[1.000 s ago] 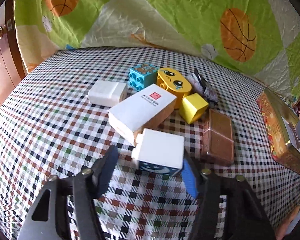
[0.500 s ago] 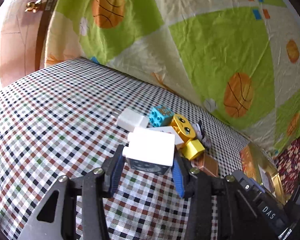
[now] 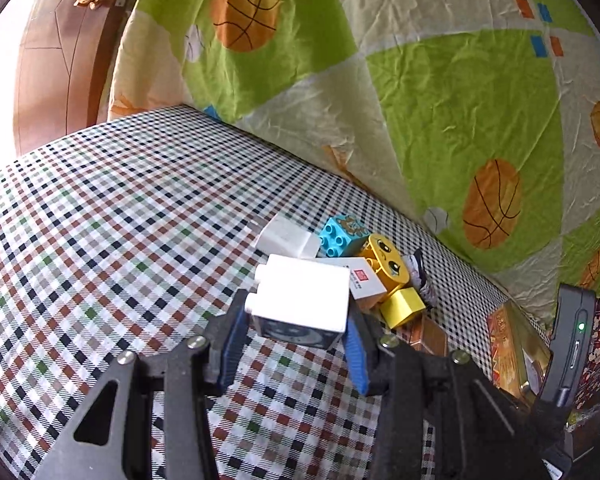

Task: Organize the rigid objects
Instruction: 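Grasp the white moon-face block with the left tool while the right tool grasps the brown box, then carry the white block and brown box into the tin tray with both tools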

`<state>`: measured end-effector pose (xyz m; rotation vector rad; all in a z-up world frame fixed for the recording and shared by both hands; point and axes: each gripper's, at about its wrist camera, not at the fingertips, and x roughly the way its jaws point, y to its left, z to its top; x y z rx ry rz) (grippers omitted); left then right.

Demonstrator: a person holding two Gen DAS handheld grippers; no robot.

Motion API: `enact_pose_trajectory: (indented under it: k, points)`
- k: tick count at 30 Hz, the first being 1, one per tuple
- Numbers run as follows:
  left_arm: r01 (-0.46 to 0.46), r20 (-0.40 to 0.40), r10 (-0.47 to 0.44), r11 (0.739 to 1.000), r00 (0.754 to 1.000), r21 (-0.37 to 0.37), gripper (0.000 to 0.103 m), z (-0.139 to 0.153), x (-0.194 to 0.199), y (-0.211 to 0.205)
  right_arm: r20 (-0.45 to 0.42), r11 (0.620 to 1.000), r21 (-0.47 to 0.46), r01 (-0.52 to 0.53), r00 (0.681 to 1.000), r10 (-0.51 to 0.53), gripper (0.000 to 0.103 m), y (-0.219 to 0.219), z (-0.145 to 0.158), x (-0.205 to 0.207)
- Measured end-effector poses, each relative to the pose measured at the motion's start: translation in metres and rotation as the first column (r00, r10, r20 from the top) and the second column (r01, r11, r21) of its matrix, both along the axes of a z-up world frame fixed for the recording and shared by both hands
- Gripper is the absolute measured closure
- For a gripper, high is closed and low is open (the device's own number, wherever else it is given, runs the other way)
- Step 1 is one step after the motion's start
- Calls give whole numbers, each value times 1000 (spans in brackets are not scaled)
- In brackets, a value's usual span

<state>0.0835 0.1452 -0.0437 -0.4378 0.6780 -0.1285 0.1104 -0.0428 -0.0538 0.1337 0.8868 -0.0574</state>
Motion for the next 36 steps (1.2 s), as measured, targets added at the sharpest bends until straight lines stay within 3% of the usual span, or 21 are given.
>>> enact_pose_trajectory:
  k: [2,3,5,9,13,18,21,29,36]
  points:
    - [-4,-6,4,1000,1000,-1,60,-1,1,1,-20,998,-63,-16,1000,14,22,7,-1,2]
    - [-3,-9,3,1000,1000,-2,60,-1,2,2,-26,995,-94,-28,999,26,30,10,-2,2]
    - [-10,-12,10,1000,1000,9,60,-1,2,2,-18,994,-101,-51,999,50,43,10,0,0]
    - [-29,8,28,998,1000,56,60,4,-2,-4,-13,992,-101,-80,997,80,55,0,3,-7]
    - [-46,35,42,993,999,109,60,9,-7,-10,29,990,-20,-136,990,137,55,-19,9,-23]
    - [-75,55,67,984,996,163,60,14,-11,-14,225,976,59,-209,955,191,56,-46,32,-56]
    - [-103,86,87,974,993,204,60,19,-17,-19,292,975,16,-222,933,208,56,-46,41,-70]
    - [-105,119,74,952,990,286,60,25,-23,-33,360,977,-19,-211,911,203,56,-46,50,-84]
    - [-126,174,65,922,983,367,60,31,-30,-50,450,984,-103,-142,876,174,56,-47,62,-102]
